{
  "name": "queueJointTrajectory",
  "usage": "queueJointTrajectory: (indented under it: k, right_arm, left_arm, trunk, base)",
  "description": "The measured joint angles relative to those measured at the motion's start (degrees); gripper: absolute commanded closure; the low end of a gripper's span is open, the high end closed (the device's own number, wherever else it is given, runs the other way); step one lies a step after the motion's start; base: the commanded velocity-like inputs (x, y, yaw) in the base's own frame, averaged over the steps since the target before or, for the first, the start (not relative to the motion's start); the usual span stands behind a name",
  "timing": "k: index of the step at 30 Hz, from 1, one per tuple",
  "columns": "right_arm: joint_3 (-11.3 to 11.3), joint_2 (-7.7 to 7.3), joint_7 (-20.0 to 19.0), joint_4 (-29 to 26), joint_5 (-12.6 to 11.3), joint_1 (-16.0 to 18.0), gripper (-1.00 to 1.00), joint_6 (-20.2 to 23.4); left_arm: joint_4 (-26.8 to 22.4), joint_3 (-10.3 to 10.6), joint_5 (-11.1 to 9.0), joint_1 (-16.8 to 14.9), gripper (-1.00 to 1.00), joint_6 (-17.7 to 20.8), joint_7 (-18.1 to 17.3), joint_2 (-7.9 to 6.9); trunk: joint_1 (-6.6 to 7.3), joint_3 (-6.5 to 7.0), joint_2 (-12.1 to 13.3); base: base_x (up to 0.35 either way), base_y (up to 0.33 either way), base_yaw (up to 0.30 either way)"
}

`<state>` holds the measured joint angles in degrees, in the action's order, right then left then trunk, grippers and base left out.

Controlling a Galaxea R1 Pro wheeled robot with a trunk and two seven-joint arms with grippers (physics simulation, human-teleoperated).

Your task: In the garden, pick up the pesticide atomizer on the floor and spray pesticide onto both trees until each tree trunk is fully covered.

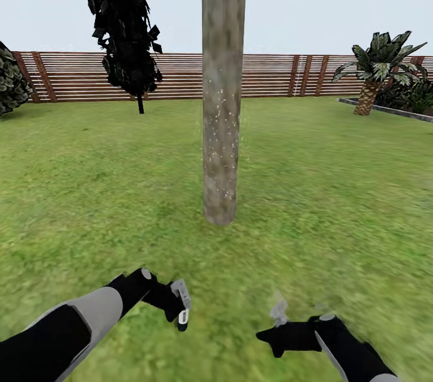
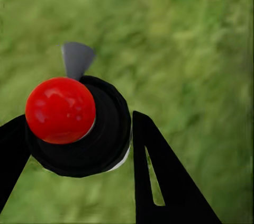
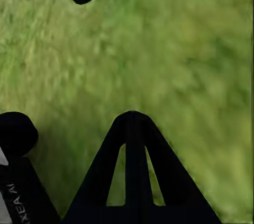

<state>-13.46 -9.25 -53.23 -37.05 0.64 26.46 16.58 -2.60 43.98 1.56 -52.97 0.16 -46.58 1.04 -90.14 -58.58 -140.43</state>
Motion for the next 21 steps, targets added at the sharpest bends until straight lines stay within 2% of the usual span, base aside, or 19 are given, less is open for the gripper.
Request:
queueJointTrajectory:
  k: [2,3,6,7,8,10,11,12,14,16,17,18,19,21]
  right_arm:
    - [0.1,-1.16,0.0,9.1,-0.2,0.0,1.00,-8.6]
    - [0.1,-2.20,0.0,15.1,-0.3,0.0,1.00,-13.6]
    - [0.1,-3.71,0.2,27.1,-0.7,0.0,1.00,-19.4]
    - [0.6,-3.98,0.3,30.5,-2.1,0.0,1.00,-23.3]
    - [1.7,-4.07,0.4,31.4,-4.7,0.1,1.00,-26.8]
    - [4.0,-4.88,0.5,32.1,-13.2,0.1,1.00,-33.3]
    - [4.8,-5.29,0.5,32.2,-17.4,0.1,1.00,-35.7]
    - [5.2,-5.50,0.5,32.3,-20.1,0.1,1.00,-37.3]
    - [6.0,-6.67,2.4,32.4,-27.6,0.1,1.00,-41.1]
    - [6.2,-7.39,8.9,32.7,-35.1,0.1,1.00,-44.0]
    - [6.1,-7.54,11.8,33.0,-37.7,0.1,1.00,-45.7]
    - [6.0,-7.61,13.0,33.0,-38.7,0.1,1.00,-46.9]
    - [6.1,-7.67,14.5,33.2,-39.9,0.1,1.00,-49.9]
    - [5.9,-7.70,14.9,33.3,-40.2,0.1,1.00,-51.1]
  left_arm:
    - [0.8,0.2,-4.1,0.8,1.00,-1.2,2.4,-0.45]
    - [1.0,0.3,-6.7,1.7,1.00,-1.6,4.6,-0.75]
    - [1.2,0.3,-11.5,3.9,1.00,-2.7,9.4,-1.00]
    - [1.2,0.2,-15.5,5.3,1.00,-3.8,12.3,-1.04]
    - [1.2,0.3,-18.6,6.3,1.00,-4.6,14.0,-1.04]
    - [1.2,0.0,-24.9,7.6,1.00,-6.4,16.6,-1.04]
    - [1.3,0.2,-27.3,8.3,1.00,-7.2,17.6,-1.06]
    - [1.3,0.3,-28.8,9.0,1.00,-7.8,18.2,-1.09]
    - [1.3,0.4,-32.3,11.6,1.00,-10.2,21.0,-1.08]
    - [1.3,0.0,-35.4,13.4,1.00,-12.3,25.6,-1.06]
    - [1.3,0.0,-36.8,13.8,1.00,-12.8,28.2,-1.05]
    - [1.3,0.0,-37.7,14.1,1.00,-13.0,29.9,-1.05]
    - [1.3,0.1,-40.3,15.8,1.00,-14.2,33.4,-1.10]
    - [1.3,0.0,-42.9,17.7,1.00,-16.6,35.5,-1.15]
  trunk:
    - [0.00,0.00,0.0]
    - [0.00,0.00,0.0]
    - [0.00,0.00,0.0]
    - [0.00,0.00,0.0]
    - [0.00,0.01,0.0]
    - [0.01,0.01,0.0]
    - [0.01,0.01,0.0]
    - [0.01,0.01,0.0]
    - [0.00,0.01,0.0]
    - [0.01,0.01,0.0]
    - [0.01,0.01,0.0]
    - [0.01,0.01,0.0]
    - [0.00,0.00,0.0]
    - [0.00,0.01,0.0]
  base:
    - [0.000,0.000,0.000]
    - [0.000,0.000,0.000]
    - [0.000,0.000,0.000]
    - [0.000,0.000,0.000]
    - [0.000,0.000,0.000]
    - [0.000,0.000,0.000]
    - [0.000,0.000,0.000]
    - [0.000,0.000,0.000]
    - [0.000,0.000,0.000]
    - [0.000,0.000,0.000]
    - [0.000,0.000,0.000]
    - [0.000,0.000,0.000]
    - [0.000,0.000,0.000]
    - [0.000,0.000,0.000]
